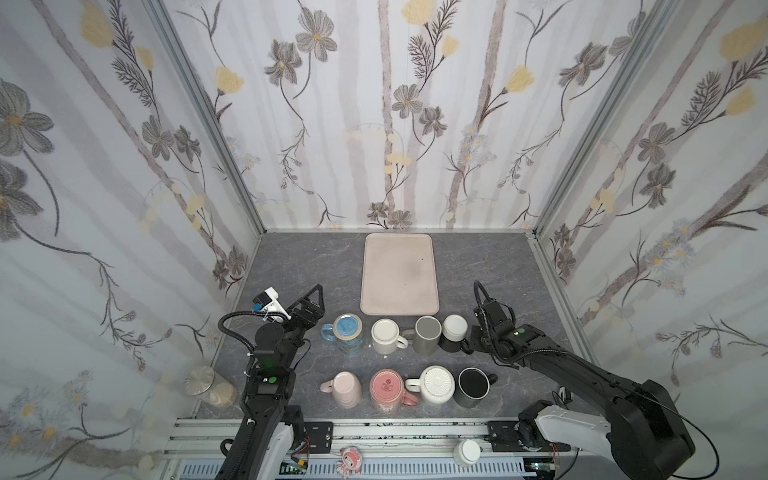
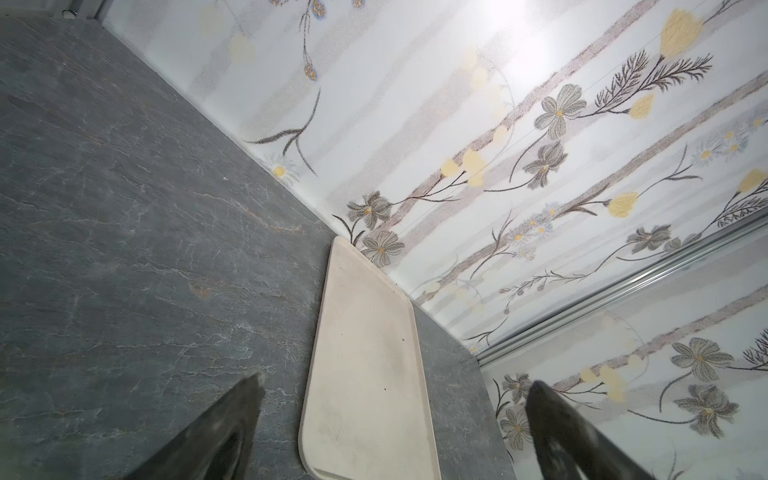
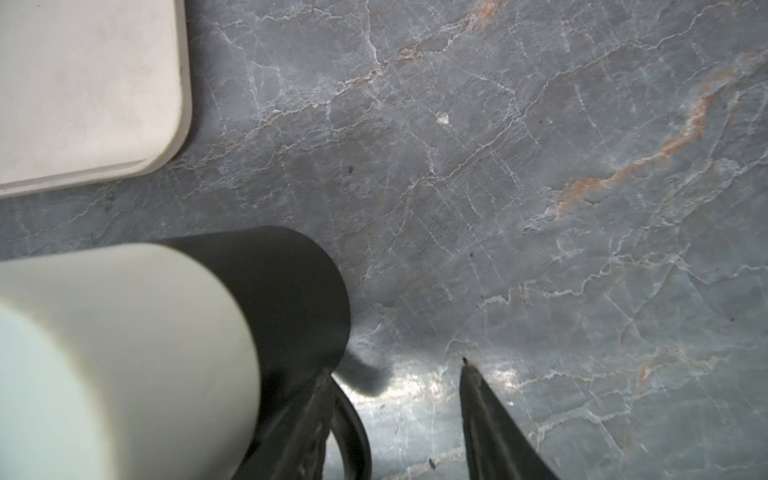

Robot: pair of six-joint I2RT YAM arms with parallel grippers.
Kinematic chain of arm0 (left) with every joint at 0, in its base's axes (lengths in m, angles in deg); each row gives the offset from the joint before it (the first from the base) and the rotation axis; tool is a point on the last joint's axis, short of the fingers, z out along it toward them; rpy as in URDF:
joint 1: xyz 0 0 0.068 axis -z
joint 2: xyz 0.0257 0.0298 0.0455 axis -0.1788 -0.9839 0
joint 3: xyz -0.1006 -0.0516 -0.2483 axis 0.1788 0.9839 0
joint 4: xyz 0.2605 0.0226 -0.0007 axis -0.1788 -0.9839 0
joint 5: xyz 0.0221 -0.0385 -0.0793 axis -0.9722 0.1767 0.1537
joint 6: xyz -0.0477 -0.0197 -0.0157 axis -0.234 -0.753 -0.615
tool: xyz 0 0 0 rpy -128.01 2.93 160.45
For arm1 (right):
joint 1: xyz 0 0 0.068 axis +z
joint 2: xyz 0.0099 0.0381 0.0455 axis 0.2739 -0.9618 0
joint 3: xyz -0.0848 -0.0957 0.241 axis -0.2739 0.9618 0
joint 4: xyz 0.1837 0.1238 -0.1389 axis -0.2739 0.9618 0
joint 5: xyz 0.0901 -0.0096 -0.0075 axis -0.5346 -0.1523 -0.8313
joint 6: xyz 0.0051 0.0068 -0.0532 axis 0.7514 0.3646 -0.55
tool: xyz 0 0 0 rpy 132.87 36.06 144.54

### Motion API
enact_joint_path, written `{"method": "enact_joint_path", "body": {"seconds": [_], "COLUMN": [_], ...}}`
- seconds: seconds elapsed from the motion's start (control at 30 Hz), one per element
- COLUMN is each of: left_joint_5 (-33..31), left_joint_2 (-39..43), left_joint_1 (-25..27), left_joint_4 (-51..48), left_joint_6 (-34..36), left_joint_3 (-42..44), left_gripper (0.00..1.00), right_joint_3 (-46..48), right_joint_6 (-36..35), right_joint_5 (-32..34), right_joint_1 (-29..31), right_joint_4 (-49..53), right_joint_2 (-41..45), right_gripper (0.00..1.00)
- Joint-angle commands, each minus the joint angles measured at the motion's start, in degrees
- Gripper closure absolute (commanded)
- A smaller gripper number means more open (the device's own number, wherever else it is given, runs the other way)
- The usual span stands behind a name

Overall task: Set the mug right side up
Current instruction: 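Close the right gripper on the white-and-black mug's body and lift it, then raise and tilt the held mug toward the left gripper while the left gripper approaches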

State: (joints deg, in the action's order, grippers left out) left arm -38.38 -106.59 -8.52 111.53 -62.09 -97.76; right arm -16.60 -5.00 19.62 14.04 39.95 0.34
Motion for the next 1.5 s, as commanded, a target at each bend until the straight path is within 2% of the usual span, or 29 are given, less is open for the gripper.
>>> {"method": "enact_joint_path", "body": {"seconds": [0.0, 0.17, 0.33, 0.5, 0.67, 1.27, 1.47], "left_joint_5": [-0.4, -0.38, -0.51, -0.29, -0.29, 0.89, 1.84], "left_joint_2": [-0.52, -0.54, -0.18, -0.09, 0.34, 0.64, 0.69], "left_joint_1": [-0.05, -0.05, -0.05, -0.07, -0.06, -0.01, 0.24], "left_joint_4": [2.12, 2.13, 2.09, 1.68, 1.1, 0.9, 1.12], "left_joint_6": [-0.5, -0.76, -0.94, -1.07, -1.12, -1.21, -1.21], "left_joint_3": [0.05, 0.17, 0.18, 0.0, -0.15, -0.17, -0.17], "left_gripper": [0.0, 0.0, 0.0, 0.0, 0.0, 0.0, 0.0], "right_joint_3": [-1.53, -1.57, -1.23, -1.93, -2.46, -2.24, -2.38], "right_joint_6": [1.69, 1.13, 0.22, -0.66, -1.58, -6.3, -6.1], "right_joint_5": [4.63, 4.68, 4.4, 6.38, 10.11, 7.74, 9.8], "right_joint_1": [1.75, 6.35, 11.03, 12.95, 13.13, 13.11, 12.96], "right_joint_4": [4.49, 4.92, 4.63, 4.22, 3.73, -3.33, -2.83], "right_joint_2": [3.55, 8.91, 6.08, 2.09, -1.1, -7.74, -8.09], "right_gripper": [0.44, 0.41, 0.44, 0.47, 0.5, 0.64, 0.75]}}
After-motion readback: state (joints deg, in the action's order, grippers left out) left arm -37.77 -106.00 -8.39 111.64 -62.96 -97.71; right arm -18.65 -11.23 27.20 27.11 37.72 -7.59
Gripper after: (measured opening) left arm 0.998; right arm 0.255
